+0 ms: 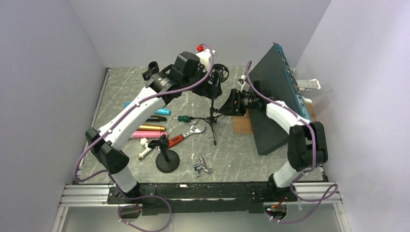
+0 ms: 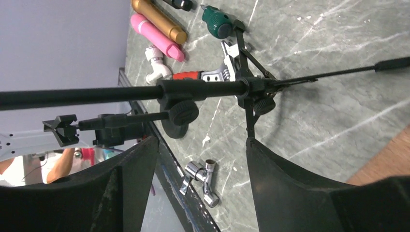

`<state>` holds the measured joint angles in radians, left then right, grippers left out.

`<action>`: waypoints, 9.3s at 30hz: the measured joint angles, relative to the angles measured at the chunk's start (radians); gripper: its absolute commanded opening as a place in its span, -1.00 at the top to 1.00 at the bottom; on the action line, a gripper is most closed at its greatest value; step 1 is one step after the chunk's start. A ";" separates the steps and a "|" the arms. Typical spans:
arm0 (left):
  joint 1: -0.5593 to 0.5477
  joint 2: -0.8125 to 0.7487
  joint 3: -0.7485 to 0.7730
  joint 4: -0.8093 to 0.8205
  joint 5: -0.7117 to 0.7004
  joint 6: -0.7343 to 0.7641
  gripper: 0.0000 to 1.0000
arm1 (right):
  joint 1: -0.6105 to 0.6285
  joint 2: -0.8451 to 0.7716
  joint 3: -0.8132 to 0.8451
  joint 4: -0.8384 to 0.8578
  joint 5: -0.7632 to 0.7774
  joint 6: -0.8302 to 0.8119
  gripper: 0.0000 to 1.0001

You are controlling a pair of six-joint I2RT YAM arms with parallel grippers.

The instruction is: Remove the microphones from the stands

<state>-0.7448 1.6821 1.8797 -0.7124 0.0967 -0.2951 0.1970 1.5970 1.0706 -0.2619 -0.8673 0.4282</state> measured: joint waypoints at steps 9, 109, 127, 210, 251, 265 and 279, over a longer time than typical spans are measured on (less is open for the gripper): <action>0.000 -0.223 -0.069 0.030 -0.016 -0.097 -0.83 | 0.001 0.114 0.000 0.228 -0.112 0.113 -0.14; 0.074 -0.563 -0.343 0.031 -0.039 -0.221 -0.89 | 0.188 -0.261 -0.203 0.227 0.413 -0.265 -0.36; 0.148 -0.542 -0.326 0.030 0.084 -0.164 -0.99 | 0.034 0.063 -0.005 0.186 0.051 0.036 -0.28; 0.192 -0.544 -0.301 -0.019 0.136 -0.095 -0.99 | 0.566 -0.158 -0.275 0.489 1.229 -1.091 0.30; 0.205 -0.511 -0.301 -0.019 0.179 -0.094 -0.99 | 0.038 0.011 -0.124 0.341 0.095 0.124 -0.06; 0.209 -0.522 -0.301 -0.018 0.179 -0.094 -0.99 | 0.038 0.053 -0.072 0.360 0.027 0.111 0.49; 0.214 -0.522 -0.301 -0.018 0.180 -0.094 -0.99 | 0.114 -0.019 -0.069 0.259 0.173 -0.206 0.82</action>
<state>-0.5304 1.1599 1.5787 -0.7307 0.2768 -0.3893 0.3111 1.5776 1.0012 -0.0025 -0.6945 0.2218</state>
